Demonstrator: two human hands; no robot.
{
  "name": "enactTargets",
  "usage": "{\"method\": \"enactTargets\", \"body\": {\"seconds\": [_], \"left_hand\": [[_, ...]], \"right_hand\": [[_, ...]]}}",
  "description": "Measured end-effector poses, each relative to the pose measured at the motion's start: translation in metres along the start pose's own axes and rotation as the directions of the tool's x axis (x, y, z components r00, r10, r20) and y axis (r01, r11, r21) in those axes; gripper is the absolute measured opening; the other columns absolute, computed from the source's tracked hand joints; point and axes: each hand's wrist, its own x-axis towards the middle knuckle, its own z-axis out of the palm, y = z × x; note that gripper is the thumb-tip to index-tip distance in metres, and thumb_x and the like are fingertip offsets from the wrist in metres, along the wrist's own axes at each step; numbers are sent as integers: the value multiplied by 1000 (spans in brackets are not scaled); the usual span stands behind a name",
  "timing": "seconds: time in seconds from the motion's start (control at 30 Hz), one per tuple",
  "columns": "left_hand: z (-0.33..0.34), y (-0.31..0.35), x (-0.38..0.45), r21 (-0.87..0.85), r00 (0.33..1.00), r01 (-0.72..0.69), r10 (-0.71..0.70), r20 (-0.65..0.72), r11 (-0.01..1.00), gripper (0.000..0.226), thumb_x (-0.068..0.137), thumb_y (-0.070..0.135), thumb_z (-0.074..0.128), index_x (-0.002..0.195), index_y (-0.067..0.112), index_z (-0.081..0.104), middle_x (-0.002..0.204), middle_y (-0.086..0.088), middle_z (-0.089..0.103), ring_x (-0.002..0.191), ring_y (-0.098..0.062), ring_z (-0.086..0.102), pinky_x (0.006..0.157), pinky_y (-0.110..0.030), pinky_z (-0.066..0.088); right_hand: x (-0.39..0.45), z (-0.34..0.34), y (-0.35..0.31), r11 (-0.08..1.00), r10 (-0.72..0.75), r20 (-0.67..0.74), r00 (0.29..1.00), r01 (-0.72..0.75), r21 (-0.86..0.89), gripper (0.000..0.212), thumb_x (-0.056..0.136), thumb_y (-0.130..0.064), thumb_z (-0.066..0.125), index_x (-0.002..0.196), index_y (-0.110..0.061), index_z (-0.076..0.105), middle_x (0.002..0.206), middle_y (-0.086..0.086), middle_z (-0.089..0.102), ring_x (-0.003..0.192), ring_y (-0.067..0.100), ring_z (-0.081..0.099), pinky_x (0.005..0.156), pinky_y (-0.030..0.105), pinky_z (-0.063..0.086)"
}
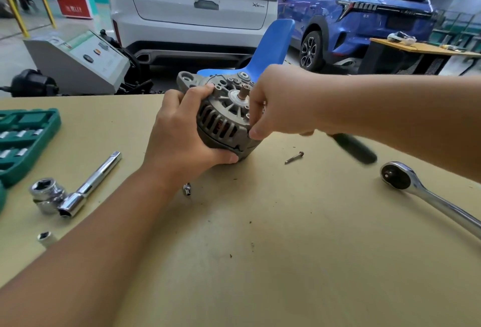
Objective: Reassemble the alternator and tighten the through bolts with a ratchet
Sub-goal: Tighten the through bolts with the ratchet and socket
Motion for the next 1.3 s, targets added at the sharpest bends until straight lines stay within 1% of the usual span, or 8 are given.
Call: {"method": "enactTargets", "body": {"seconds": [0.1,0.37,0.6,0.83,0.97,1.1,1.2,1.3], "left_hand": [[0,1,1,7,1000,-1,1,6,1000,121,40,46,100,147,33,47,123,5,42,113,-15,49,96,-31,43],[2,-3,0,19,1000,-9,9,-4,1000,120,39,46,103,145,36,46,121,6,41,110,-15,48,94,-31,44],[3,-5,2,22,1000,-12,13,-10,1000,122,38,47,102,145,37,45,121,7,40,110,-12,47,93,-28,41],[3,-5,1,21,1000,-5,5,-8,1000,120,36,56,96,144,40,45,121,8,40,112,-14,49,94,-30,43],[4,-5,1,25,1000,-6,6,-14,1000,122,35,54,99,143,38,46,121,6,41,112,-15,50,94,-30,44],[3,-6,1,27,1000,-17,18,-15,999,121,36,50,102,143,36,46,122,6,41,112,-12,48,93,-27,41],[3,-6,1,22,1000,-15,15,-12,1000,121,37,50,102,144,37,46,122,6,41,111,-12,48,94,-28,42],[2,-5,1,32,1000,-9,9,-8,999,121,37,50,101,144,37,47,122,6,41,110,-12,48,94,-28,41]], "right_hand": [[-3,2,4,937,201,36,979,-202,286,10,84,-17,82,82,-15,72,54,1,51,35,10,39,36,20,35],[-9,-10,2,731,-442,105,891,426,-533,17,90,-42,72,95,-26,73,86,-2,66,85,19,56,72,41,54],[-6,4,3,941,211,-1,977,-203,272,21,84,-25,83,77,-12,69,53,2,47,31,13,37,38,21,35],[-14,-5,10,762,-417,86,905,400,-509,14,94,-36,70,93,-22,72,79,-5,63,74,14,49,74,40,53],[-11,7,8,988,-125,-96,988,114,-108,17,86,-34,79,82,-19,74,61,-9,56,52,9,53,49,24,47],[-12,15,5,855,295,12,955,-270,442,17,85,-25,83,83,-14,72,60,2,48,42,13,37,40,21,33],[-15,9,8,995,-41,-60,997,35,-97,15,87,-34,79,90,-21,74,66,-7,53,54,6,46,50,24,44],[-16,-4,4,792,-347,71,935,332,-512,15,92,-37,72,103,-26,73,78,-9,59,80,16,50,74,40,55]]}}
